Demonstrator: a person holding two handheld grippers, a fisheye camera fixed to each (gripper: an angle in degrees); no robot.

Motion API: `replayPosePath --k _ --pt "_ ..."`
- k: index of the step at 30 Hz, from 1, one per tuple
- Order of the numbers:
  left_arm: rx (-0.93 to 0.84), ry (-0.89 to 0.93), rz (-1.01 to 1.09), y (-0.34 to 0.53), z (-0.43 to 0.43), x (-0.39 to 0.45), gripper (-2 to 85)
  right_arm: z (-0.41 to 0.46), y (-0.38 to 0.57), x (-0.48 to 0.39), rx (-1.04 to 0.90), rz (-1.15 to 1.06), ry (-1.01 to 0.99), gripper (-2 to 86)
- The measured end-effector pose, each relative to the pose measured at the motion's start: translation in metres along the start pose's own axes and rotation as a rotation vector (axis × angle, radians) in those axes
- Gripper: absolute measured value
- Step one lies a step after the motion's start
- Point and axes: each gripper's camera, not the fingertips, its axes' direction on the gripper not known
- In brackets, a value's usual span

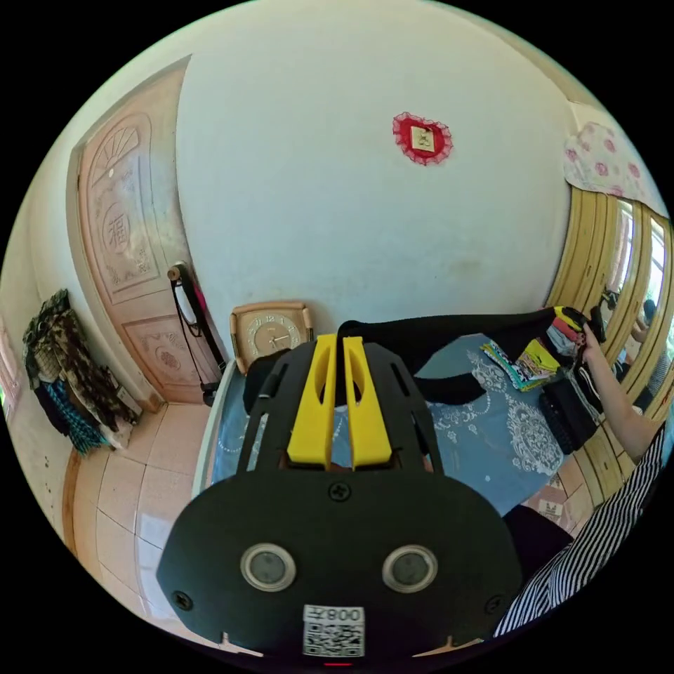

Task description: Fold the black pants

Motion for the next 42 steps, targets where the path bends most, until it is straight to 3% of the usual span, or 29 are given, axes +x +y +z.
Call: replayPosePath --k 5,12,14,23,27,30,36,42 --pt "-0.159 0.027 -0.051 0.087 0.001 -0.024 1.4 -0.008 0.087 0.008 -0.135 0.024 -0.001 0.0" --pt "-0.662 0.069 -0.405 0.271 0.086 -0.070 1.2 0.026 0.290 0.114 -0.466 0.426 0.180 0.0" --pt "-0.725 0.093 -0.487 0.299 0.101 -0.075 1.1 0.026 0.326 0.130 -0.484 0.549 0.179 0.0" --pt "-0.679 0.068 -0.458 0.301 0.109 -0.097 1.0 0.013 0.342 0.090 -0.490 0.479 0.213 0.0" --pt "-0.750 0.045 -0.493 0.318 0.132 -0.103 1.1 0.011 0.368 0.078 -0.542 0.483 0.306 0.1" --pt "-0.794 0.008 -0.485 0.326 0.147 -0.102 1.2 -0.005 0.381 0.081 -0.459 0.551 0.325 0.4" --pt "-0.768 -0.026 -0.501 0.328 0.155 -0.110 1.3 -0.036 0.343 0.064 -0.381 0.404 0.580 2.8" --pt "-0.707 -0.015 -0.559 0.337 0.159 -0.110 1.5 0.014 0.318 0.059 -0.526 0.251 0.708 7.3"
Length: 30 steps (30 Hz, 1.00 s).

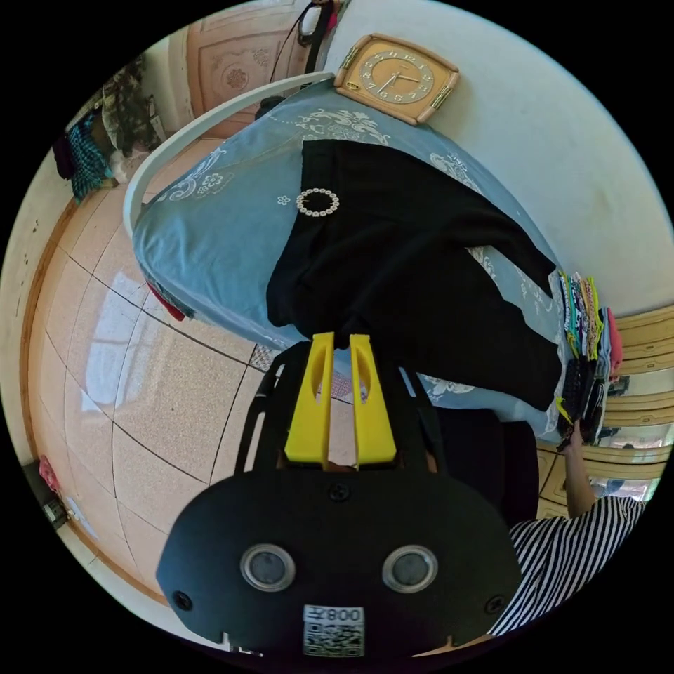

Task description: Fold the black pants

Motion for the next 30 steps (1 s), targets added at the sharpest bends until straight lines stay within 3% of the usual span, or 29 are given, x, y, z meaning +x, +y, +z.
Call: replayPosePath --k 6,16,20,23,30 --pt "0.099 0.132 -0.029 0.001 0.011 0.013 1.6 0.015 -0.005 -0.027 -0.039 -0.075 0.143 5.5" --pt "0.142 0.255 0.088 -0.029 0.044 0.061 0.3 -0.039 0.044 -0.022 -0.027 -0.027 0.073 1.7" --pt "0.067 0.324 0.187 -0.057 0.081 0.099 0.2 -0.019 0.054 -0.001 -0.094 0.074 0.022 1.4" --pt "0.000 0.332 0.265 -0.075 0.107 0.128 0.2 -0.029 0.050 0.001 -0.024 0.122 0.014 0.7" --pt "-0.146 0.224 0.261 -0.102 0.166 0.156 0.2 -0.054 -0.015 -0.054 0.114 -0.084 0.060 0.4"
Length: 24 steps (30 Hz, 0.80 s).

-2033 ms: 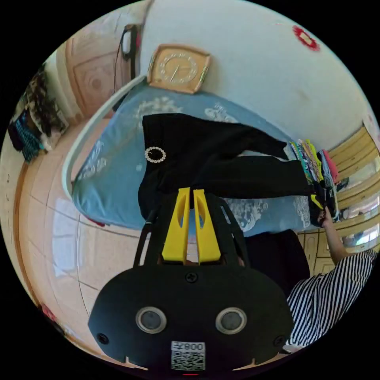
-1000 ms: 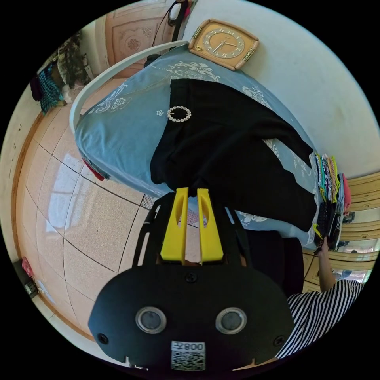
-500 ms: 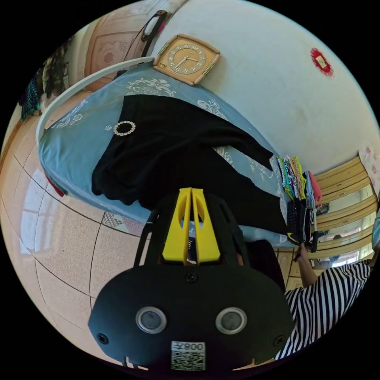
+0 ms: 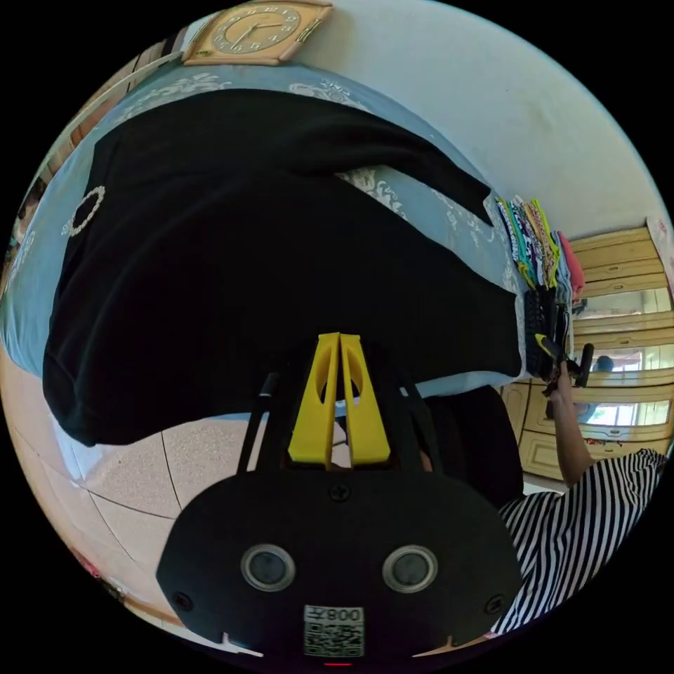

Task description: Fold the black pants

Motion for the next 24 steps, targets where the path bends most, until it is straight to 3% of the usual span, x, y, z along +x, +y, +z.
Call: replayPosePath --k 7,16,20,24 --pt "-0.039 -0.032 -0.017 -0.025 0.023 0.011 0.4 0.090 -0.081 -0.054 -0.241 -0.197 0.109 0.8" --pt "0.106 -0.062 0.251 -0.125 0.027 0.075 3.6 0.072 -0.140 -0.077 -0.108 -0.225 -0.008 5.3" --pt "0.152 -0.207 0.329 -0.190 0.041 0.102 5.8 0.089 -0.205 -0.100 -0.087 -0.237 0.049 6.6" --pt "0.150 -0.362 0.372 -0.238 0.058 0.116 6.9 0.101 -0.273 -0.106 -0.033 -0.151 -0.023 7.9"
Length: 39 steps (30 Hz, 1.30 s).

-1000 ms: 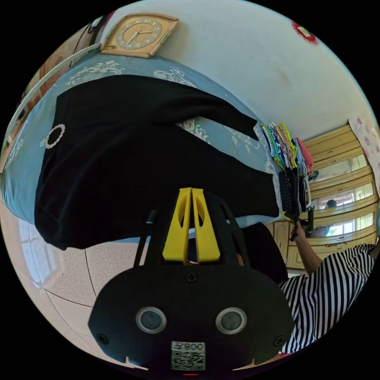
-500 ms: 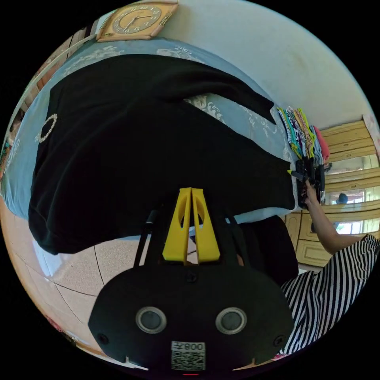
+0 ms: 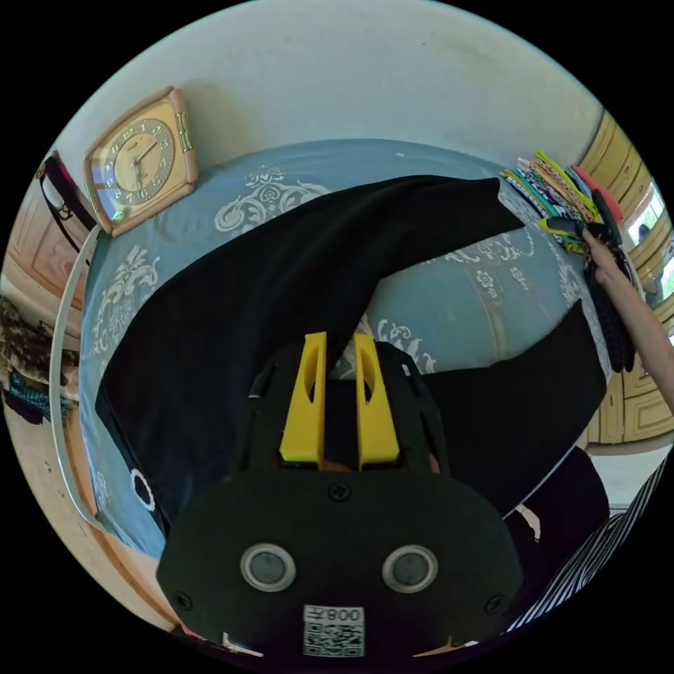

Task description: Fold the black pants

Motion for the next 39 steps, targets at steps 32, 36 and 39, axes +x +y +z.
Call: replayPosePath --k 32,36,39 --pt "-0.005 0.381 0.049 -0.078 0.016 -0.032 4.3 -0.013 -0.025 0.068 -0.066 0.105 0.090 1.6" --pt "0.117 0.489 -0.014 -0.080 0.000 -0.050 5.8 -0.013 -0.059 0.043 -0.019 0.024 0.030 4.6" --pt "0.146 0.480 -0.071 -0.085 -0.001 -0.065 6.4 0.001 -0.091 0.018 -0.018 -0.023 -0.005 6.1"
